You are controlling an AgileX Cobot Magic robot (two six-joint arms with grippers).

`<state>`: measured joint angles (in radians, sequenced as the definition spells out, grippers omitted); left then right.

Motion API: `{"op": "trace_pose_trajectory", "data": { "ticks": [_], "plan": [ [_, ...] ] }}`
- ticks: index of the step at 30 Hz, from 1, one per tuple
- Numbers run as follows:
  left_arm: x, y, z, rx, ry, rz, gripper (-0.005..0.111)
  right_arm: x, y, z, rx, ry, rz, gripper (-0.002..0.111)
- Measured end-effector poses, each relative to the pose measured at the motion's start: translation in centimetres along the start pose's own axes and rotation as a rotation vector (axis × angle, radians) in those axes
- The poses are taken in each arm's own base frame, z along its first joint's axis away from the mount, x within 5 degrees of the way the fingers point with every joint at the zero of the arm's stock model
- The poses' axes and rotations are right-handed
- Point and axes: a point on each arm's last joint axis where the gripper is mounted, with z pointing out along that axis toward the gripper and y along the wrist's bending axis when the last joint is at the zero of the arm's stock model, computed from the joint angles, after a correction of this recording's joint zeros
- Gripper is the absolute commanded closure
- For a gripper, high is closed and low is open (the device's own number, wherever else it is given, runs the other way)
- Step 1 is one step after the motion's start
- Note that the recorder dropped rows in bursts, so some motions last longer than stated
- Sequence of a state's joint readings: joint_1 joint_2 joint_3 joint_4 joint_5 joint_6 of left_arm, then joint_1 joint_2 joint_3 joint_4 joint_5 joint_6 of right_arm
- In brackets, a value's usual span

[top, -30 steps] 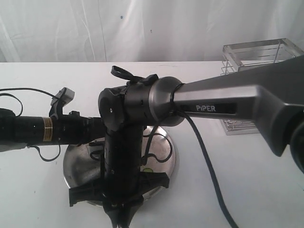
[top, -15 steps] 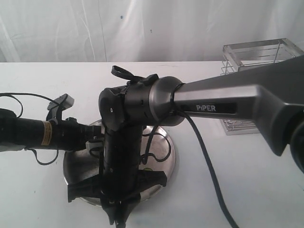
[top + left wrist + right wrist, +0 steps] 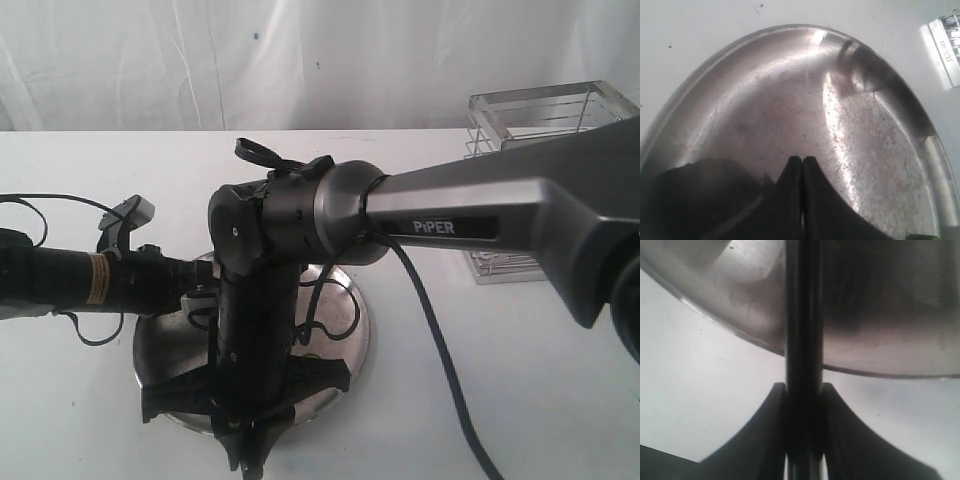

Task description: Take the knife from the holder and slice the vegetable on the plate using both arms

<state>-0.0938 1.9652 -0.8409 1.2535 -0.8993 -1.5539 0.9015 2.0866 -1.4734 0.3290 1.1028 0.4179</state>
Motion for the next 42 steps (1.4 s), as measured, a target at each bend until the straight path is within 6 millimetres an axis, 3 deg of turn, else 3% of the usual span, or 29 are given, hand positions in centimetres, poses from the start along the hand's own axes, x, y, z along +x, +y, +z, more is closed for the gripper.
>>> {"op": "trace_pose_trajectory", "data": {
  "ticks": [20, 27, 32, 42],
  "plan": [
    [1.1, -2.2, 1.6, -0.122, 0.101, 0.107, 0.107, 0.2, 0.0, 0.0, 0.004, 0.026, 0.008, 0.108],
    [1.5, -2.4, 1.3, -0.119, 0.170, 0.083, 0.107, 1.2, 0.3, 0.2, 0.014, 0.097, 0.007, 0.108],
    [1.5, -2.5, 1.1, -0.121, 0.180, 0.086, 0.107, 2.7, 0.5, 1.5, 0.042, 0.164, -0.003, 0.108],
    [-0.2, -4.0, -1.0, -0.163, 0.071, 0.105, 0.107, 1.9, 0.8, 1.6, 0.003, 0.076, 0.001, 0.108]
  ]
}}
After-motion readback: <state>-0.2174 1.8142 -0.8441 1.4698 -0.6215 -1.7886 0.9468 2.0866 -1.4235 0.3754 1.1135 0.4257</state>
